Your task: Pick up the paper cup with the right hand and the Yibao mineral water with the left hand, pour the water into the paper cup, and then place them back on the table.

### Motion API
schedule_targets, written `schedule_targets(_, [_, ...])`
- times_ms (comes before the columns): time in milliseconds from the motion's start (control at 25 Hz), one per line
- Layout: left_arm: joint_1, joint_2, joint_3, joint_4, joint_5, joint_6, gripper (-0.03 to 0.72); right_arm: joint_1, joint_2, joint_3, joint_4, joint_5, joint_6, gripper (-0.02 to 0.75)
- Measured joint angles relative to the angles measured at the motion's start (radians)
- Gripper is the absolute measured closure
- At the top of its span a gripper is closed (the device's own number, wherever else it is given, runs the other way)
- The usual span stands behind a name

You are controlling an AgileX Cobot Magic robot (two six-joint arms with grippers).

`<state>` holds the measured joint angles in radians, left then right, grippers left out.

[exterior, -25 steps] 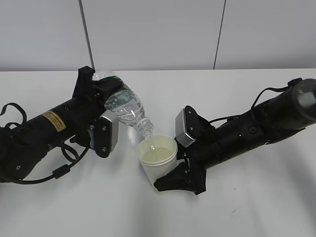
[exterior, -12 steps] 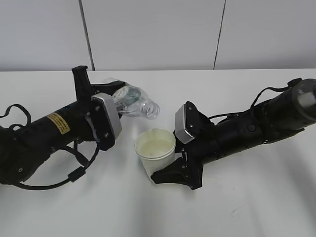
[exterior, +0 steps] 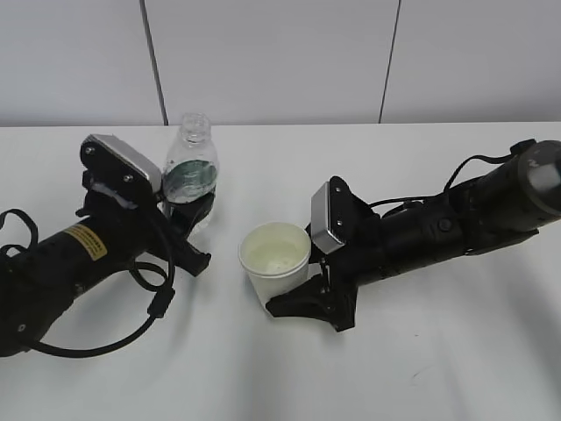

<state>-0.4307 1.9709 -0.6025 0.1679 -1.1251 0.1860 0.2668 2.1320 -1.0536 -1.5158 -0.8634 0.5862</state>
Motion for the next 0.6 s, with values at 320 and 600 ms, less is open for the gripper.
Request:
schedule_targets(320, [0.0, -0.009, 0.059, 0.048, 0.0, -0.176, 0.375, 0.0, 0.002, 0.0, 0.294, 0.114, -0.175, 0.21])
schedule_targets(600, [0.0, 0.03, 0.061, 0.175, -0.006, -0.198, 0.375, 0.0, 0.01, 0.004, 0.581, 0.179, -0.306, 0.211])
